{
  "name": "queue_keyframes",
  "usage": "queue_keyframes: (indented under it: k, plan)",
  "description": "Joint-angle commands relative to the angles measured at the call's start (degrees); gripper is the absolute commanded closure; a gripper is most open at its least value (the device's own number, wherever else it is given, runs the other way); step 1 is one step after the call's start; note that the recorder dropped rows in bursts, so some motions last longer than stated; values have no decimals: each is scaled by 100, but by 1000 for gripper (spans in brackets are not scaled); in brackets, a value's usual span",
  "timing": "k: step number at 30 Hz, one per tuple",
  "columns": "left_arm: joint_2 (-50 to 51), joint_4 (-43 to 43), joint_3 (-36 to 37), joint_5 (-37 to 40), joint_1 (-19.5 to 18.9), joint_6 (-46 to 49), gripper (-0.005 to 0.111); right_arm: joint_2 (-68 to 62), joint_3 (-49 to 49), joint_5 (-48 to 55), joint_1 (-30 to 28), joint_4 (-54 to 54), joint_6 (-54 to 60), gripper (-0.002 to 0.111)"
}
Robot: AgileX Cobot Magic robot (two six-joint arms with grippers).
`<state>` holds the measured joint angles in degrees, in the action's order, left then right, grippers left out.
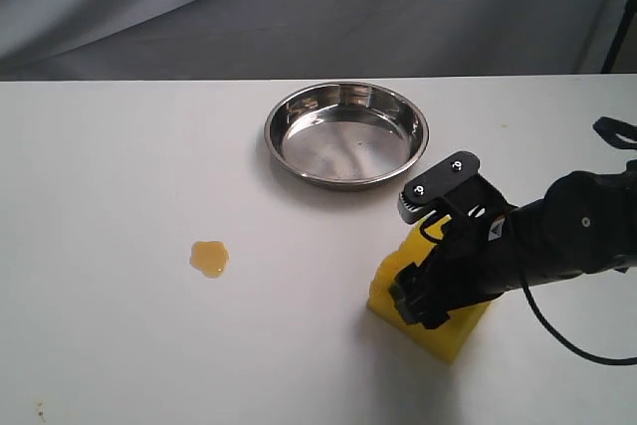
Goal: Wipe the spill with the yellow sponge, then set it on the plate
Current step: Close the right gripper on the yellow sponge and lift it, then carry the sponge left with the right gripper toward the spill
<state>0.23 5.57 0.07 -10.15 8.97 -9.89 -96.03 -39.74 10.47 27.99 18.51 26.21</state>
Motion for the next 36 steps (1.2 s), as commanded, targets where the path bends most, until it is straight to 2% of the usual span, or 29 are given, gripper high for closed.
queue_keyframes:
  k: [1, 7, 8, 14, 25, 36]
  plan:
    - [-23, -25, -7, -38, 31, -10, 107, -105, 33, 286, 10, -59, 151, 56]
    - [-23, -25, -7, -38, 31, -10, 107, -105, 33, 316, 10, -59, 225, 104]
    - [-23, -25, -7, -38, 31, -10, 107, -105, 33, 287, 10, -59, 225, 108]
    - [-23, -25, -7, -38, 31, 2, 107, 87, 33, 78, 10, 6, 225, 108]
    - [-23, -25, -7, -38, 31, -9, 107, 1364, 33, -244, 10, 6, 225, 108]
    - [-23, -25, -7, -38, 31, -9, 107, 1432, 33, 76, 10, 6, 225, 108]
